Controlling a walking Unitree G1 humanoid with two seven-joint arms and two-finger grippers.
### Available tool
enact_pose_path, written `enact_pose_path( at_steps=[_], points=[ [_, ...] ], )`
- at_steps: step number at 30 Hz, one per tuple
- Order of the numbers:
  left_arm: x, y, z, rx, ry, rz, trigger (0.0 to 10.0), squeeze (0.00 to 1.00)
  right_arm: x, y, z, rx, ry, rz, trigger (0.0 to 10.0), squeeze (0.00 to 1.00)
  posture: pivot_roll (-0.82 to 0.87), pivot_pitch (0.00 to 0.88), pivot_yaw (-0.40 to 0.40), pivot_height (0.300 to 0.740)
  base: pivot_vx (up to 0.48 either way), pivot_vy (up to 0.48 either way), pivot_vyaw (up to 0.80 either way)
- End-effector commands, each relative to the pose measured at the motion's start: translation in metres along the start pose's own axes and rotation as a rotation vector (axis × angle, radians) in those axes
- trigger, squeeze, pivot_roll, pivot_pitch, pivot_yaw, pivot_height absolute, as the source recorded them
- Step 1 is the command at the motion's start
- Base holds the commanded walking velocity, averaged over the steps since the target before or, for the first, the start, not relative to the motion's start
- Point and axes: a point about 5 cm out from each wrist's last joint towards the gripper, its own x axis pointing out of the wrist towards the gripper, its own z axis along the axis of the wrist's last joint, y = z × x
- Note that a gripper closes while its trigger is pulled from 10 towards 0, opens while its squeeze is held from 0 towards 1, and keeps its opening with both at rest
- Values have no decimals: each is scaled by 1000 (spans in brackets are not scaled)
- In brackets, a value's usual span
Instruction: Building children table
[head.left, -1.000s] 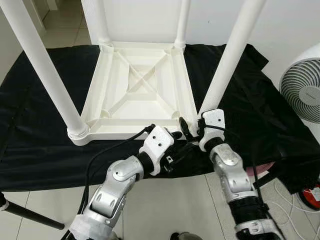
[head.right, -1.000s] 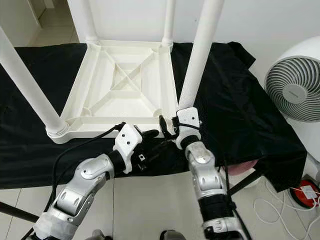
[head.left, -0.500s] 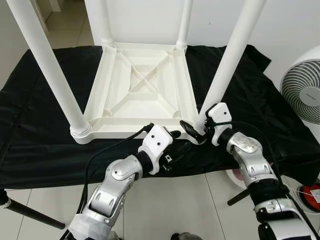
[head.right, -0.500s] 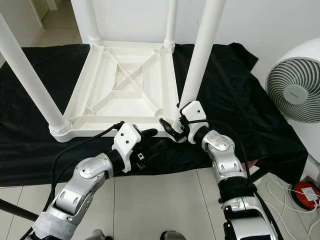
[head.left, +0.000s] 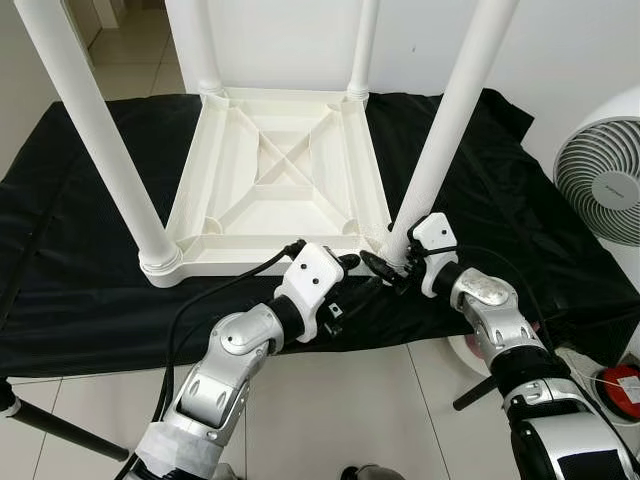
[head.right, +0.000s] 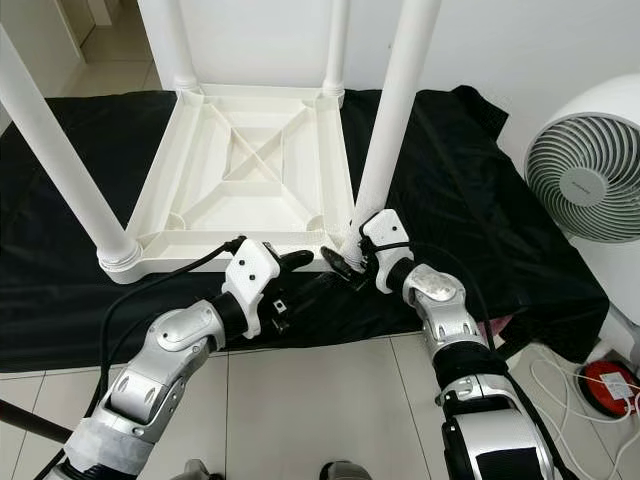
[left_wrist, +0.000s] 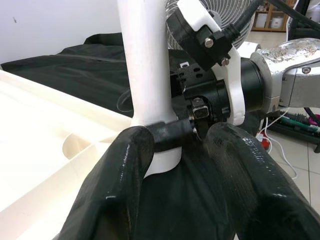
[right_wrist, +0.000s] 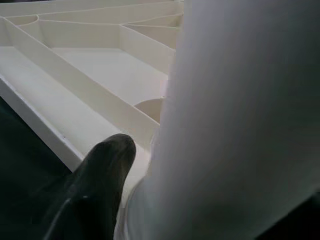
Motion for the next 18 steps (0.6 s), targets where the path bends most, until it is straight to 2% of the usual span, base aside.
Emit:
enact_pose_path(
  at_steps=[1,4,11,15,17,18],
  points=[
    [0,2,-2,8,11,28,10000,0,2,5,-4,25,12,18,0,0,-62,53,1,740,0,0,0],
    [0,2,-2,7,11,26,10000,0,1,1,-4,49,-4,-56,0,0,-65,55,-1,740,0,0,0],
    [1,1,-2,4,10,25,10000,0,2,2,-4,72,-27,-112,0,0,-66,56,-2,740,0,0,0],
    [0,-2,-3,-2,13,21,10000,0,6,13,-4,152,-20,-376,0,0,-70,62,-5,740,0,0,0],
    [0,-2,-4,-2,14,20,10000,0,6,13,-3,155,-25,-406,0,0,-70,62,-5,740,0,0,0],
    [0,-2,-4,-9,16,20,10000,0,8,19,-2,191,-30,-485,0,0,-71,67,-6,740,0,0,0]
  ],
)
